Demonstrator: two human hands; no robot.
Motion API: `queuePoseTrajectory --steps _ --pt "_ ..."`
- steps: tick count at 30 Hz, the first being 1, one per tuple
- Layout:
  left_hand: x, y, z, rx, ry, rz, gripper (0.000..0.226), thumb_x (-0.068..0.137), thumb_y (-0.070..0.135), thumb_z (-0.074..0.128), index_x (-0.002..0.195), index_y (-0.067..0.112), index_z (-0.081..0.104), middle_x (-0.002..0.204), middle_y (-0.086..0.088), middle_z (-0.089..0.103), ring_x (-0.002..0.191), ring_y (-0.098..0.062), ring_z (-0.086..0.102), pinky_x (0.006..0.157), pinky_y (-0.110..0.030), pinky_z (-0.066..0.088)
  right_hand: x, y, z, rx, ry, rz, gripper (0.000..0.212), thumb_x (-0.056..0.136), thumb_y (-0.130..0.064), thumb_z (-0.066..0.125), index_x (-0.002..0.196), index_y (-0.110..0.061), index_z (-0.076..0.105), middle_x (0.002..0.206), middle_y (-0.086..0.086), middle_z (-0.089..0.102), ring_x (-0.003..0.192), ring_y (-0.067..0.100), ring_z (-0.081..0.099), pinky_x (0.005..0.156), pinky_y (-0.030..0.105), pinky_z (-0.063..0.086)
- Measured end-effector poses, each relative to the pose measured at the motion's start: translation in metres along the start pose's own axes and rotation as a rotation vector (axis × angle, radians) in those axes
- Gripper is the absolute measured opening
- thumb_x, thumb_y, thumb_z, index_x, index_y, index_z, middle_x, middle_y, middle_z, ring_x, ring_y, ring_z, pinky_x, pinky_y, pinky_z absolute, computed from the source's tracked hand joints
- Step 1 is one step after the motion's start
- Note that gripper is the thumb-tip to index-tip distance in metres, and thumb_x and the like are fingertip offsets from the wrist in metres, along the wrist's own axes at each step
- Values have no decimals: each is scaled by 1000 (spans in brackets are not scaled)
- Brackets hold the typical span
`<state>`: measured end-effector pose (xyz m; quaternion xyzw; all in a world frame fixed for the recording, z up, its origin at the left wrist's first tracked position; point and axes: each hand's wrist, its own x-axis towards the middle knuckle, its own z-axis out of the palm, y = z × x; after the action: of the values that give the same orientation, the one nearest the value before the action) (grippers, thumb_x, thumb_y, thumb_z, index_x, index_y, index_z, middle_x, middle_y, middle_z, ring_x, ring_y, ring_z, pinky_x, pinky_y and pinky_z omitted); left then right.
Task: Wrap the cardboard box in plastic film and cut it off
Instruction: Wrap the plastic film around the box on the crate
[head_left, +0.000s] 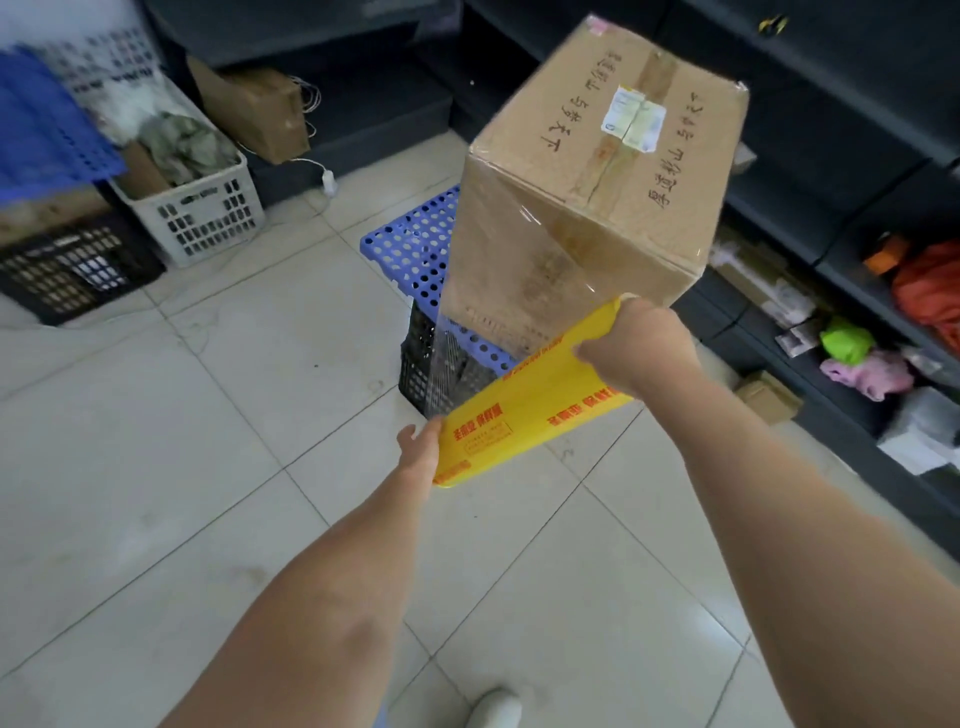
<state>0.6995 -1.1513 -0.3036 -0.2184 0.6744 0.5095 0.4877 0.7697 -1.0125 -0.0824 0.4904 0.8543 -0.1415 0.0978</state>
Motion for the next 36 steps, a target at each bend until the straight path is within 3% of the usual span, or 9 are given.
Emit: queuePoseTrajectory --steps 3,6,9,14,16,22,27,30,36 --pt "-9 -17 11 -72 87 10 61 96 47 44 142 11 27 143 -15 38 127 -35 40 102 -47 36 -7 7 -5 -47 53 -61 51 89 -47 57 109 -1 52 85 11 51 90 34 60 60 33 40" --pt "-18 -34 18 -136 107 23 51 99 37 39 141 8 35 143 -15 41 128 -34 40 104 -46 34 -10 18 -4 -40 36 -137 46 86 -51 59 93 -6 49 71 4 47 71 27 54 56 32 38" --pt "-27 -48 22 -140 134 8 54 97 38 44 141 9 33 143 -16 39 128 -35 40 105 -48 34 -9 31 -5 -72 -1 -160 31 86 -31 59 99 -4 50 70 3 45 60 21 48 46 27 34" --pt "-24 -48 38 -42 109 -33 76 84 61 53 140 17 27 142 -15 38 126 -38 41 106 -52 34 0 49 -11 -84 42 -125 57 88 -49 54 115 0 49 99 15 59 95 34 60 65 36 45" --pt "-24 -49 50 -8 67 -58 72 87 60 48 140 16 28 141 -15 40 126 -37 42 106 -50 34 2 58 -12 -62 23 -123 56 86 -52 56 112 -3 49 91 10 55 90 31 60 62 34 44" --pt "-32 -51 87 -39 -31 -134 57 93 49 42 141 20 31 142 -12 39 126 -34 40 98 -49 35 16 80 -23 -111 31 -112 19 87 -24 57 88 -8 48 67 4 46 54 17 44 43 25 31" --pt "-35 -56 122 -50 72 -135 68 91 55 47 141 15 24 138 -17 41 121 -37 45 96 -49 40 35 94 -27 -138 35 -112 46 92 -47 52 73 -8 38 58 4 36 47 19 34 41 26 25" --pt "-35 -66 149 -150 109 -152 64 93 54 43 142 16 24 142 -16 39 124 -36 43 97 -50 37 45 115 -30 -119 11 -212 51 86 -57 56 81 -8 42 65 5 46 55 20 45 41 26 27" --pt "-29 -77 213 -414 106 -128 45 94 39 37 136 23 36 140 -9 42 121 -35 45 99 -59 33 74 160 -51 -135 12 -434 17 84 -17 58 94 -10 46 82 7 55 62 19 52 44 25 35"
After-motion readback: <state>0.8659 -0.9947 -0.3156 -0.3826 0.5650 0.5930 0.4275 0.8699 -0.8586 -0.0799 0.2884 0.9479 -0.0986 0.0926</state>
